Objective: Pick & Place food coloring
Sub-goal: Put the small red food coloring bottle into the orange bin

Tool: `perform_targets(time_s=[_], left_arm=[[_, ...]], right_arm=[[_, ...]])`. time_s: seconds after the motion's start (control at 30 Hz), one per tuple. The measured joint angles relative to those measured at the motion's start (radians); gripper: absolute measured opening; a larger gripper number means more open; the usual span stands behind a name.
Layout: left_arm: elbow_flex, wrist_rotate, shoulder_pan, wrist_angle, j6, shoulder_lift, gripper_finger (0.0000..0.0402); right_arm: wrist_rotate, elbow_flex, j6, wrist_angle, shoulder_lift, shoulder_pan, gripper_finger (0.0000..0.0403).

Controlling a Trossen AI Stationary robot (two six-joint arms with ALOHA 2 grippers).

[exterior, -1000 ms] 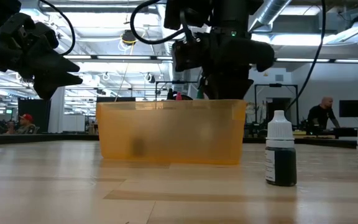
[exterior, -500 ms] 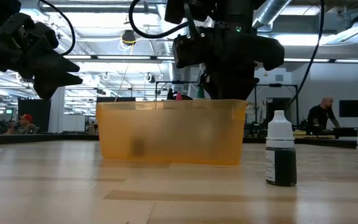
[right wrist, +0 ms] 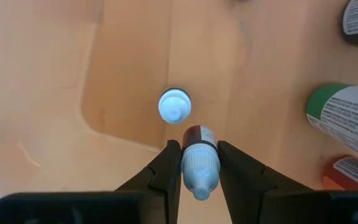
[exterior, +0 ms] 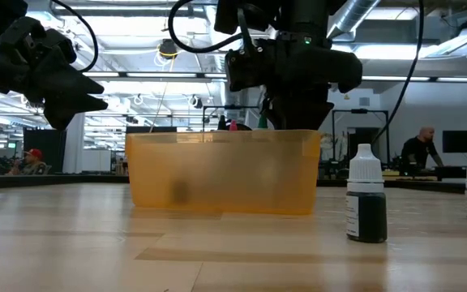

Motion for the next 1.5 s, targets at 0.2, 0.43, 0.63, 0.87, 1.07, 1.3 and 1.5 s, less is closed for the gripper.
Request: perform_targets(time_s=[0.2,0.43,0.63,0.87,1.07,1.3,1.5], left_arm=[[0.0,0.0,0.0,0.0,0.0,0.0,0.0169],[0.0,0.0,0.0,0.0,0.0,0.0,0.0169],[0.0,0.0,0.0,0.0,-0.001,0.0,0.0169],[0.0,0.0,0.0,0.0,-0.001,0.0,0.0169],[0.0,0.0,0.0,0.0,-0.001,0.0,0.0169],[0.0,0.0,0.0,0.0,-0.001,0.0,0.0169],[0.0,0.012,0.0,0.0,-0.002,0.0,0.0169]], right_arm=[[0.0,0.0,0.0,0.0,0.0,-0.001,0.0092],[0.02,0.026,0.001,-0.006,0.0,0.003,0.0092],[0.025,0.077,-0.005,-0.007,0.0,0.003,0.0092],[0.025,0.082,-0.001,-0.06,0.0,0.017,0.0092],[0.025,0.083,0.0,-0.055,-0.012,0.049,0.0092],[0.053,0.084,0.004,-0.068,-0.028,0.081,0.0092],[0.043,0.084,0.033,-0.111,-0.026,0.081,0.0092]])
